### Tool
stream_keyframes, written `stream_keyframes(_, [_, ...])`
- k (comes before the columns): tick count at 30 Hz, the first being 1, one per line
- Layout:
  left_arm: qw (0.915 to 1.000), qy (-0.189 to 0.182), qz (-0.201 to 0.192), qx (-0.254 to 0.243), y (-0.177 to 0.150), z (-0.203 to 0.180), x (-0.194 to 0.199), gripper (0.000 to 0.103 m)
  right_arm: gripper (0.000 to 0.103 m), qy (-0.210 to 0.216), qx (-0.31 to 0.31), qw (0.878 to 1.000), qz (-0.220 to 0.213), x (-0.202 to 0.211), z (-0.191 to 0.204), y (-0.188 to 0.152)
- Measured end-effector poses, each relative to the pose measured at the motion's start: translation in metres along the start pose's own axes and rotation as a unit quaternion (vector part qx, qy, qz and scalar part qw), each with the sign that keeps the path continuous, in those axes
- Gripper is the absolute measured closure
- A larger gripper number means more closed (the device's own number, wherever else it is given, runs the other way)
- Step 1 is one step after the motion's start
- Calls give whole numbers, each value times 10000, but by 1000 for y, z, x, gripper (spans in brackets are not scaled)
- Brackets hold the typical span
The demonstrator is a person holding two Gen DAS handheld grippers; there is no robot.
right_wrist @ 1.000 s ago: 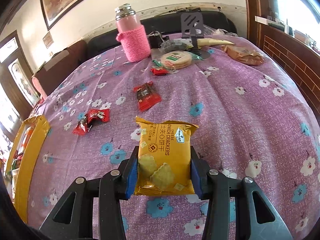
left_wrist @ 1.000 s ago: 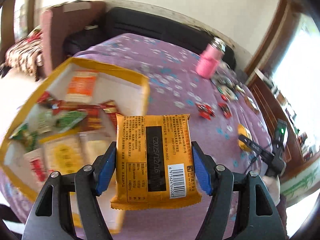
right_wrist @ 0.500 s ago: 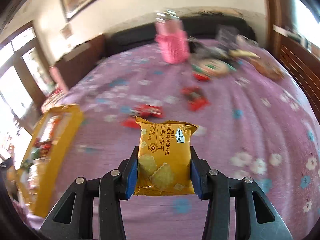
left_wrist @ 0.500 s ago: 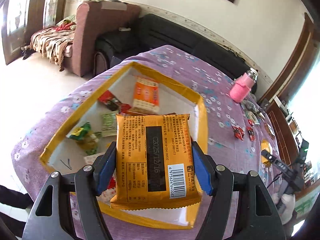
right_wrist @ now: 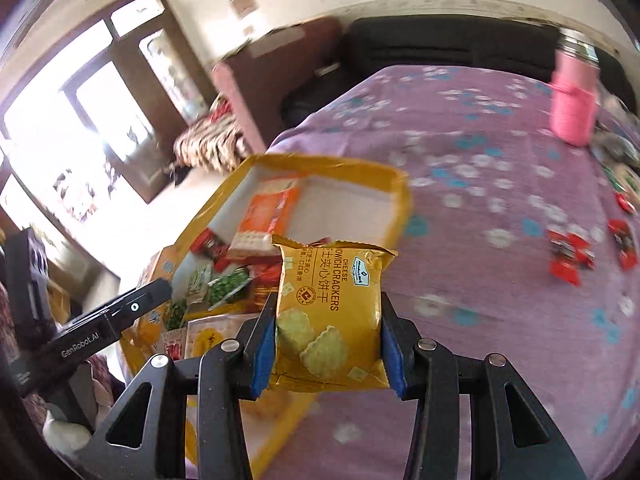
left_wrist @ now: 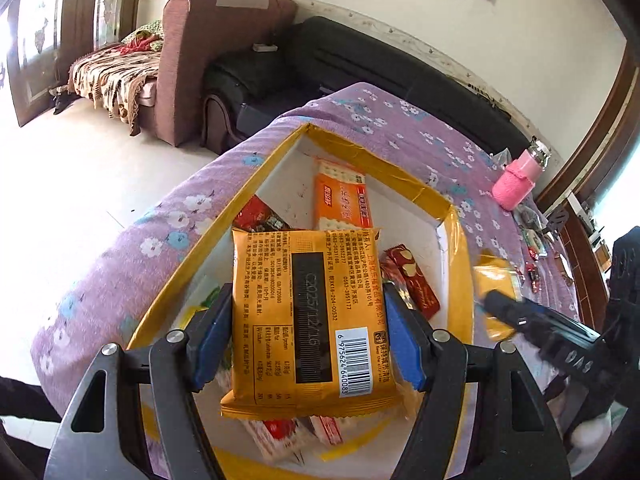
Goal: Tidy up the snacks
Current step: 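Carry both biscuit packs over the tray and open both tools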
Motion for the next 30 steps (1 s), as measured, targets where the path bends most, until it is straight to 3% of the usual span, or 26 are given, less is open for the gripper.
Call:
stream_keyframes(5, [9999, 72, 95, -27, 7, 4, -13, 33, 58, -143, 205, 9994, 253, -42, 23, 5])
stream_keyframes(14, [9994, 17, 333, 39, 9, 4, -32, 33, 53, -333, 26, 9988, 351, -81, 16, 19])
stream_keyframes(18, [9999, 7, 168, 36, 10, 1, -20, 33, 51, -245, 6, 9996, 164, -69, 16, 23])
stream_keyframes(21, [9996, 231, -174, -78, 9, -4, 3, 32, 49, -189, 28, 9998, -33, -50, 16, 19])
stream_keyframes(24, [9975, 503, -456, -214, 3, -15, 26, 28, 49, -183, 74, 9995, -231, -28, 15, 10])
stream_keyframes(30, [9930, 672, -788, -569, -13, -41, 57, 28, 42, -311, 184, 9967, -722, 19, 11, -20])
Point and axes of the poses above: each gripper's, at about its wrist camera, not at the fingertips, and x roughly against the way its jaws point, z to its left, y to its top, the point moved 7 cm from there along -x, roughly the way its jaws point, and after that the axes turned 1 degree about y, right-handed, at the moved point
